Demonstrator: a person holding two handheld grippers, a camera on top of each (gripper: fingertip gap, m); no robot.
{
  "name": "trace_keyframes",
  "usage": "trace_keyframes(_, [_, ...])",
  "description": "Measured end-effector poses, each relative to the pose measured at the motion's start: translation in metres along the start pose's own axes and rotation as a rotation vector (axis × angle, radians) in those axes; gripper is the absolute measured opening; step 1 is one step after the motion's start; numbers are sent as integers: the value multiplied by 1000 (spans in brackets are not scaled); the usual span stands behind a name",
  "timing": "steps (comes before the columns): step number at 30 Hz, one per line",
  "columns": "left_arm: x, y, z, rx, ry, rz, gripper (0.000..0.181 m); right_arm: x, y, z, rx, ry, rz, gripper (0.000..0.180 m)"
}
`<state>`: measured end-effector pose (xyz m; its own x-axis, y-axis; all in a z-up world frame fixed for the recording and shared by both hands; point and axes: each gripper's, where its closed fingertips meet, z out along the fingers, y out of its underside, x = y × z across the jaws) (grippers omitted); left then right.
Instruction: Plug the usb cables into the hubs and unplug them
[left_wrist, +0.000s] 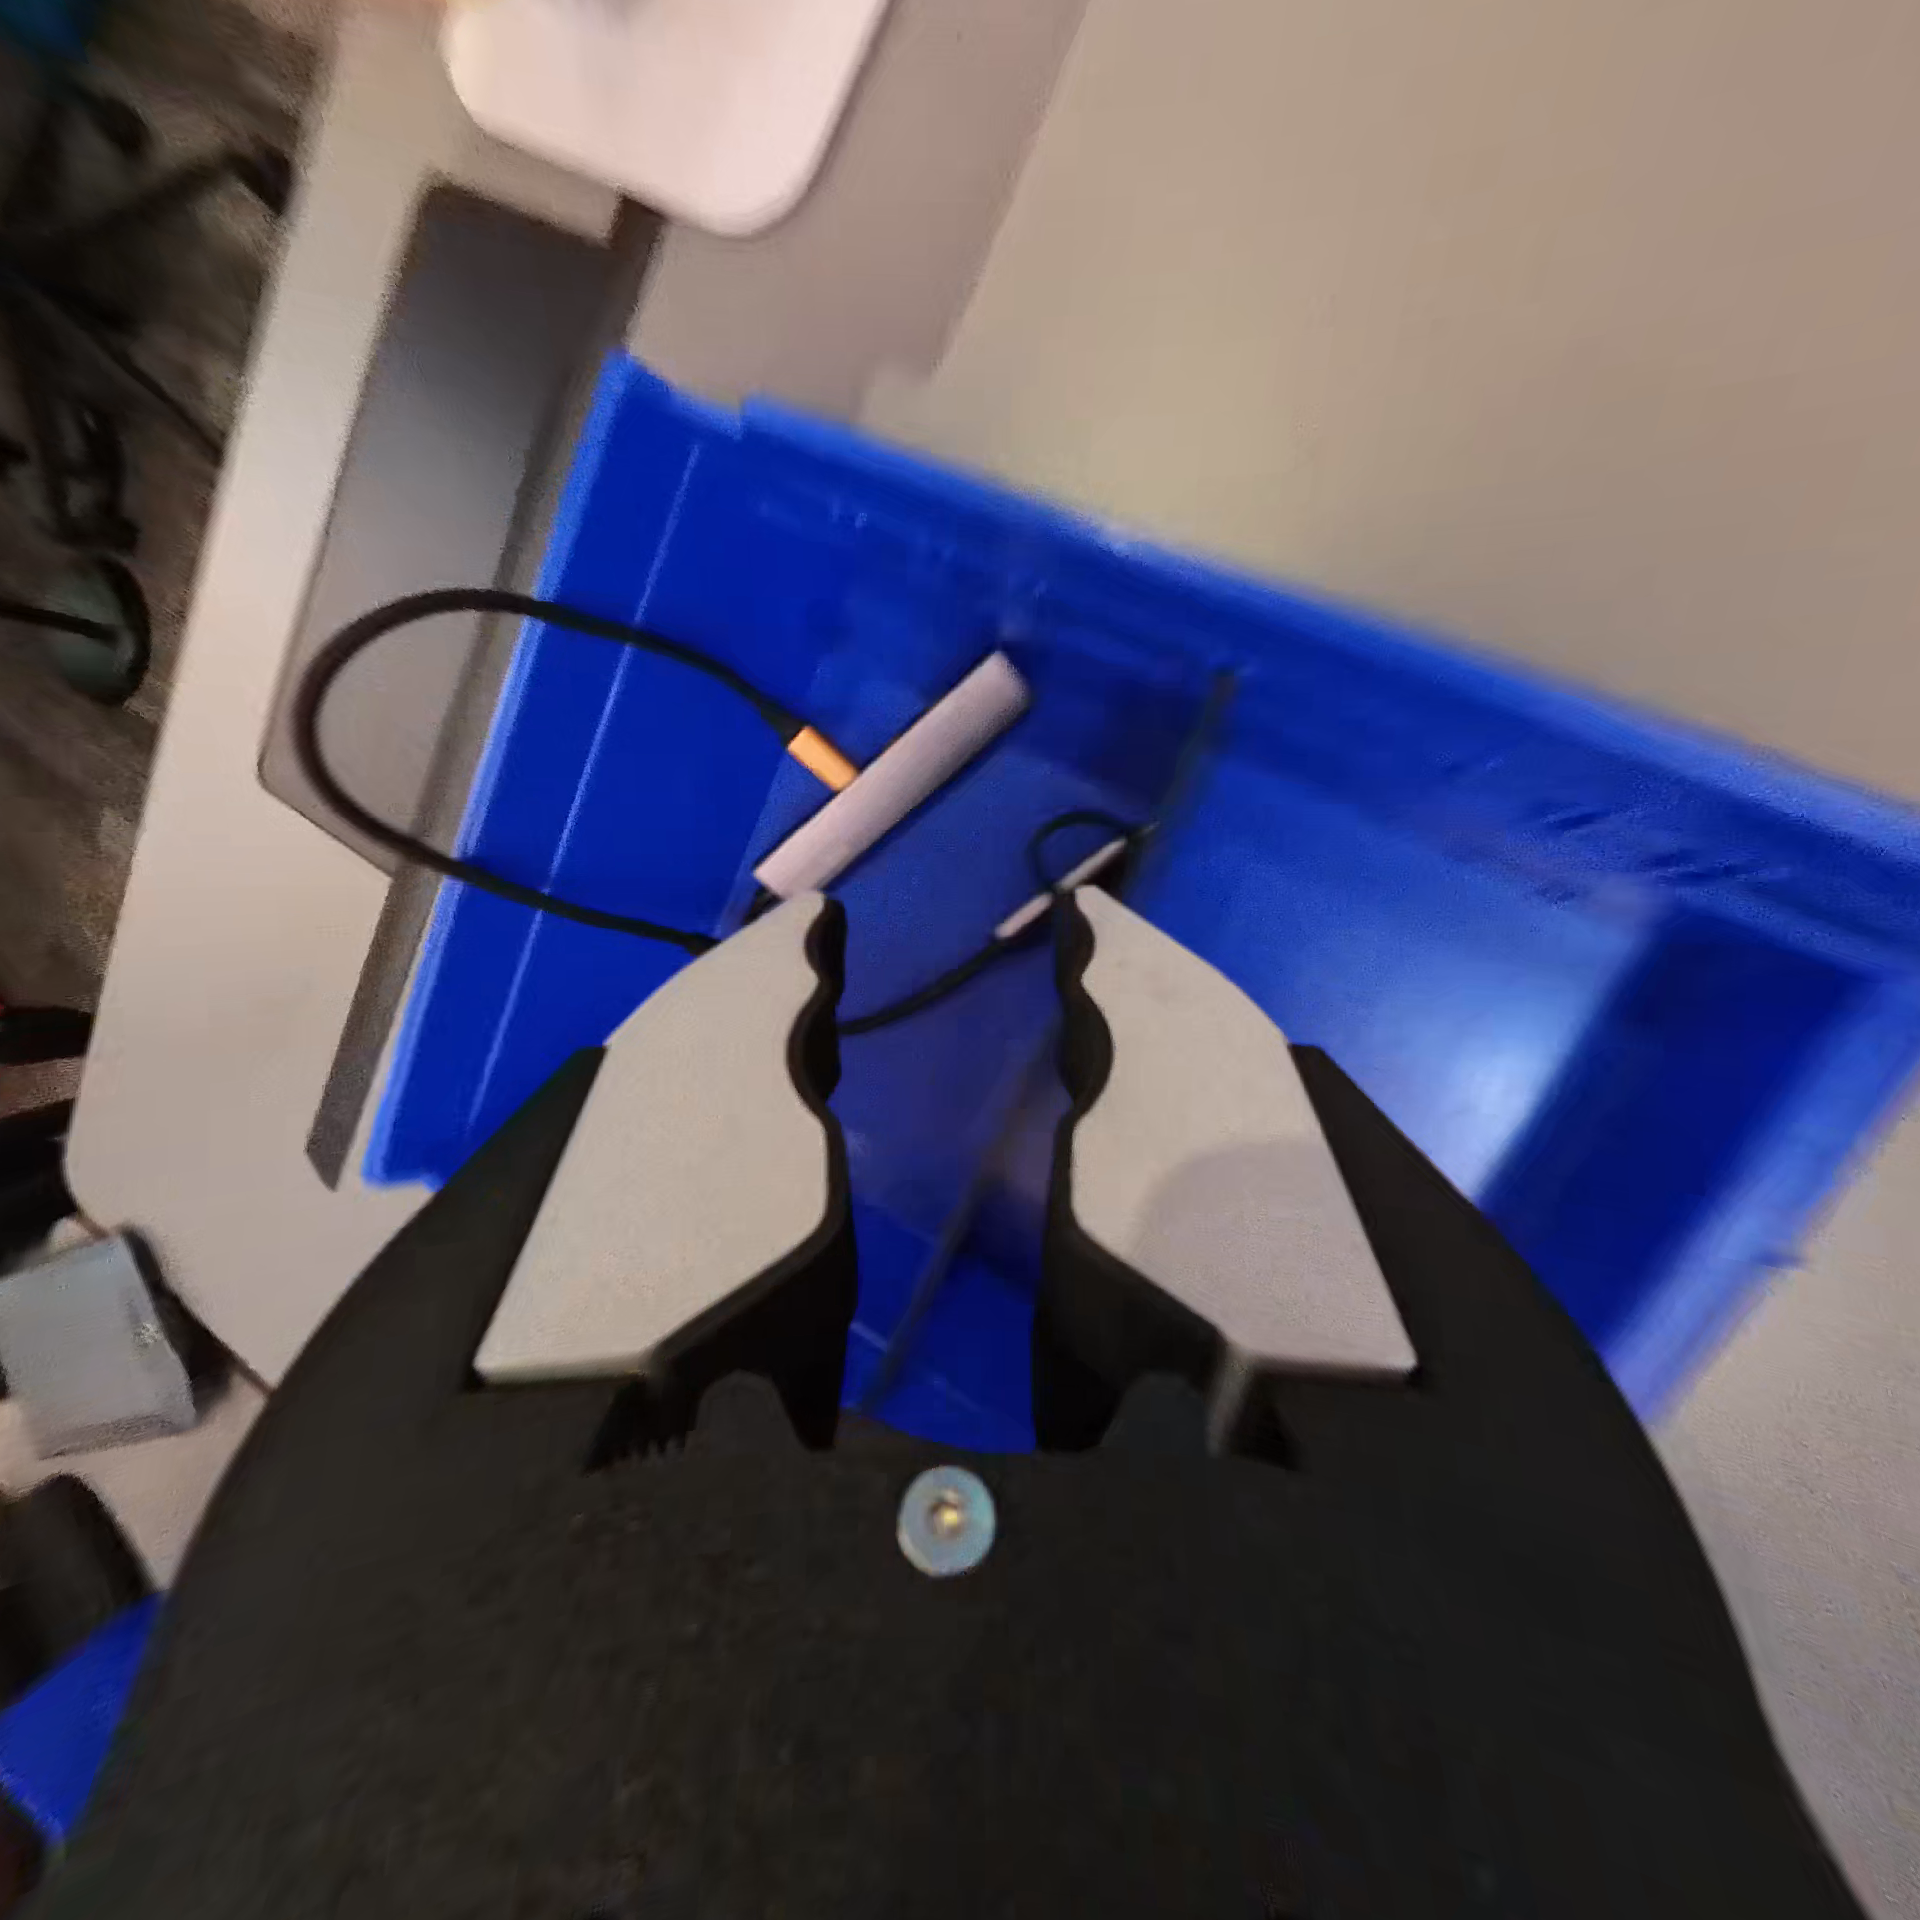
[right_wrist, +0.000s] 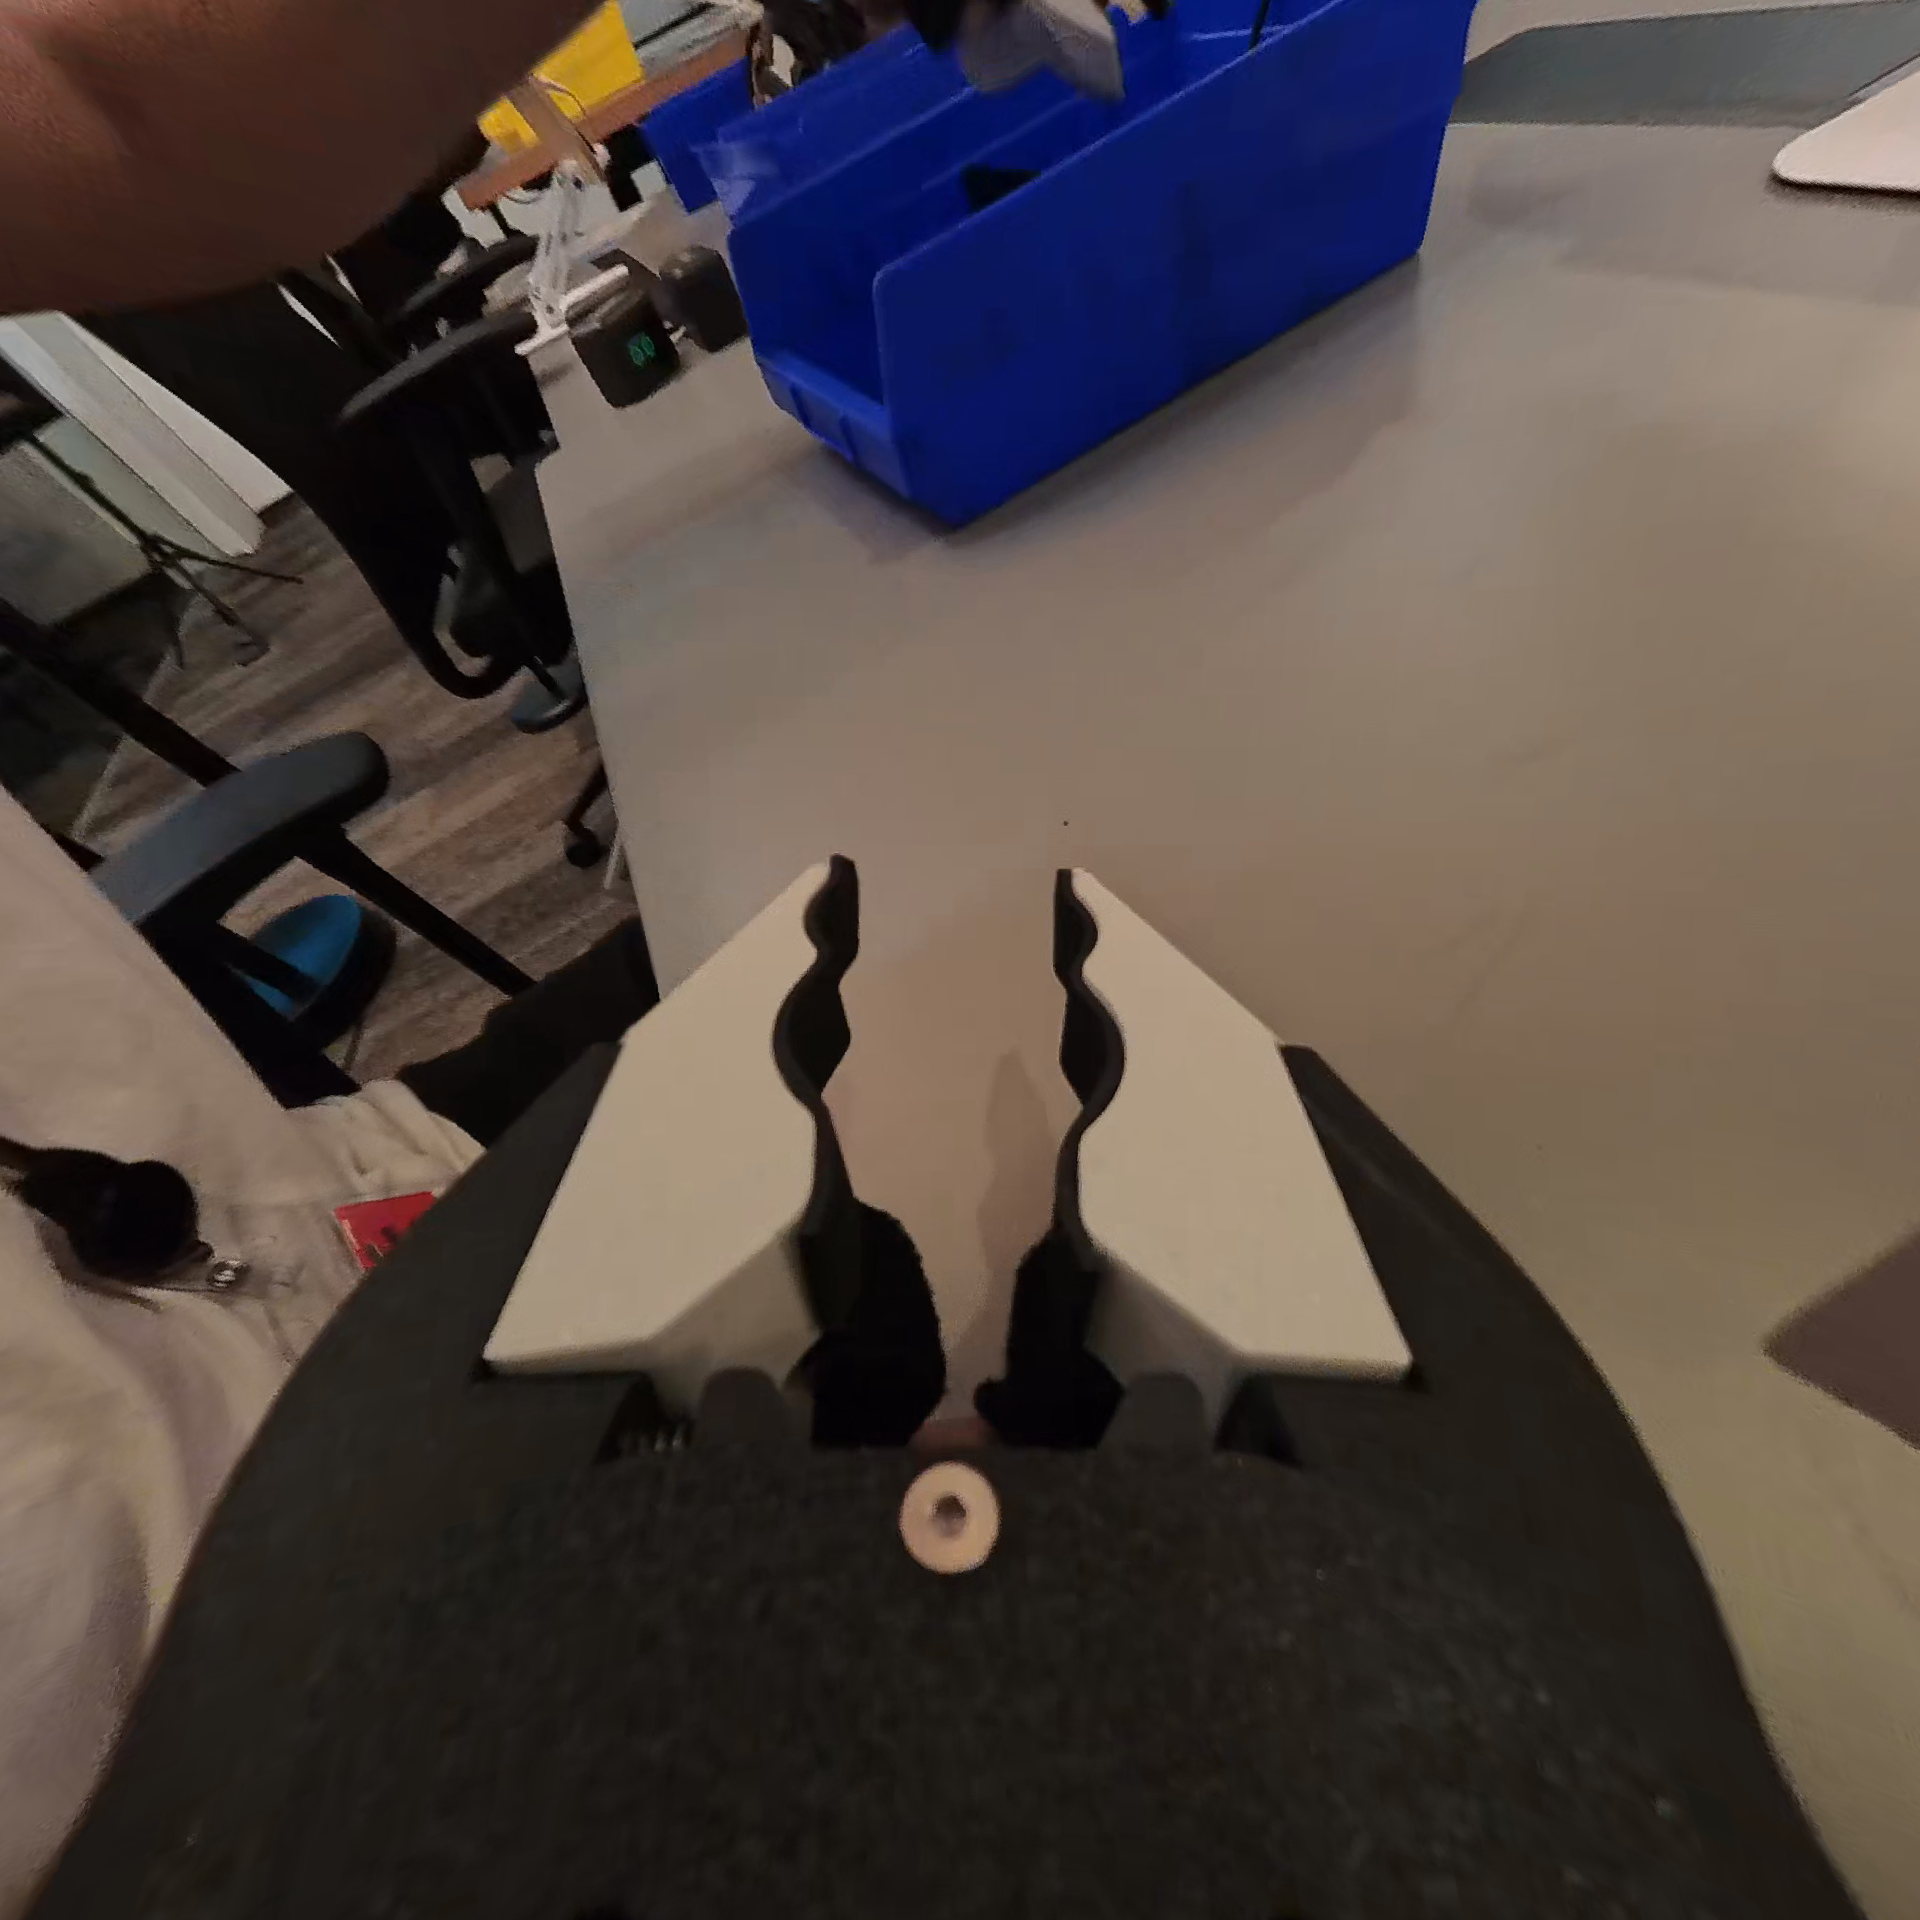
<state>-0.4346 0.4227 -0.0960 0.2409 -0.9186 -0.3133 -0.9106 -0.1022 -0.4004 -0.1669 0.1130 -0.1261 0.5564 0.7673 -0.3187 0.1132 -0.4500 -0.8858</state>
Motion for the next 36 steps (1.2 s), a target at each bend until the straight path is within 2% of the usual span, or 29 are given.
trace_keyframes(2, [-18,17,40,-121,52,66,39,-1,-2,2,9,-38,45,37])
trace_keyframes(4, [-26,16,71,-134,109,27,46,-5,0,2,20,-71,88,37])
trace_keyframes(8, [-32,23,104,-211,165,62,51,-12,13,0,-2,-103,89,37])
trace_keyframes(9, [-29,27,109,-237,190,69,52,-12,16,0,-15,-103,77,37])
trace_keyframes(11, [-19,25,111,-226,268,50,40,-13,18,1,-32,-109,64,37])
trace_keyframes(12, [-19,27,111,-236,272,58,40,-13,17,2,-35,-118,66,37])
trace_keyframes(17, [-26,28,103,-216,160,192,27,-12,14,4,-29,-142,88,37])
trace_keyframes(20, [-34,20,80,-159,37,234,10,-12,9,3,-9,-148,109,37])
trace_keyframes(25, [-28,-9,13,28,-103,243,9,-14,4,1,15,-124,88,36])
trace_keyframes(28, [-17,-39,-41,139,-207,290,9,-5,-7,2,30,-41,7,36])
trace_keyframes(32, [28,-95,-112,247,-338,485,9,8,-50,9,61,111,-242,42])
trace_keyframes(36, [109,-150,-150,331,-371,711,9,0,-127,15,182,200,-468,52])
